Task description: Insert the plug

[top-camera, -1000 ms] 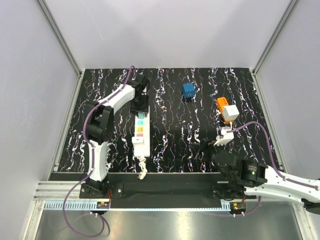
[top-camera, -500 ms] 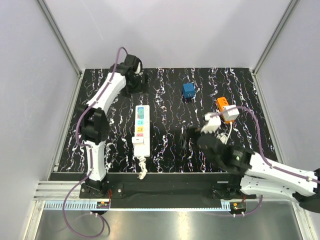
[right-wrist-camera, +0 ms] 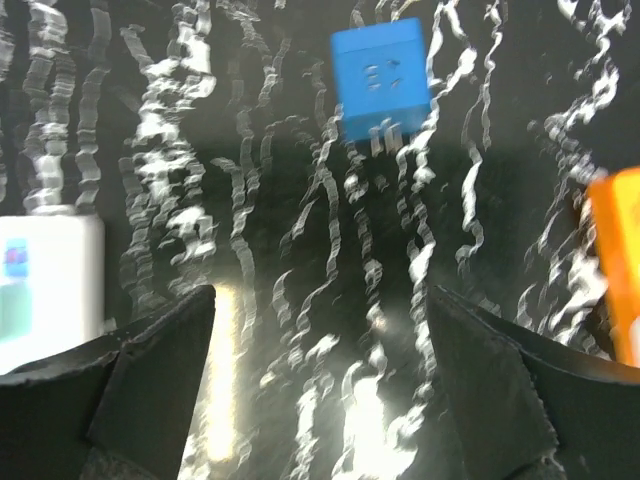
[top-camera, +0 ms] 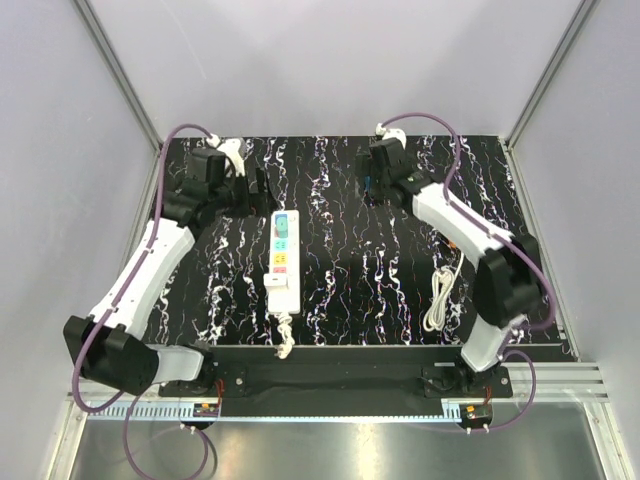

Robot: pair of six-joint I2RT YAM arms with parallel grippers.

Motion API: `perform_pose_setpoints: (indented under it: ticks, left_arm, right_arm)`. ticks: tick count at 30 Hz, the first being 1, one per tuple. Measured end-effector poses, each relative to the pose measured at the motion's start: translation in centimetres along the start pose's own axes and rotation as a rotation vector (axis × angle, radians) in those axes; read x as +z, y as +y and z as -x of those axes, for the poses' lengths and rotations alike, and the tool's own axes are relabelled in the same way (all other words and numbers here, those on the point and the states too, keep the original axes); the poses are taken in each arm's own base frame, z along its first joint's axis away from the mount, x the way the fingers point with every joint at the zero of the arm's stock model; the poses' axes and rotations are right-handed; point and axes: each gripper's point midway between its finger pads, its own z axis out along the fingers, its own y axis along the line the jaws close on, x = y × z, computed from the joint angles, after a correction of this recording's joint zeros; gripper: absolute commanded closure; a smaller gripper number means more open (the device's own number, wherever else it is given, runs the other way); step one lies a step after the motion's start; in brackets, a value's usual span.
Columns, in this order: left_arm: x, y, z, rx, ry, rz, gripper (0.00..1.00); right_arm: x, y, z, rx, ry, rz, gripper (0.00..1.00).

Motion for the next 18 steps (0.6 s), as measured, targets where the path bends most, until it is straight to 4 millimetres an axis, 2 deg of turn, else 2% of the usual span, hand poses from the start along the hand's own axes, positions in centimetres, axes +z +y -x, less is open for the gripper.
perform_pose_setpoints:
  ticks: [2,5,8,10,18]
  left_arm:
    - [1.3,-0.1,-2.3,-0.011,0.049,-0.048,0.01]
    - [2.7,0.2,-6.9,-0.036,0.157,-0.097,0.01]
    - [3.2,-0.1,-9.2,-0.050,0.213,-0.144,0.01]
    - [3.1,-0.7,-9.5,-0.053,0.222,-0.178,0.01]
    - [2.4,-1.7,-8.2,-0.036,0.159,-0.229,0.03]
  right_arm:
    - [2.4,-0.4,0.2,-0.044,0.020,-0.017,0.03]
    - [5.4,-0.8,-0.2,-0.113,0.052,-0.032,0.01]
    - [7.5,-1.4,-1.2,-0.175,0.092,-0.034,0.00]
    - [8.7,-1.9,-1.6,-0.202,0.117,-0.034,0.00]
    - [13.1,-4.2,-1.7,-0.207,0.161,0.002,0.00]
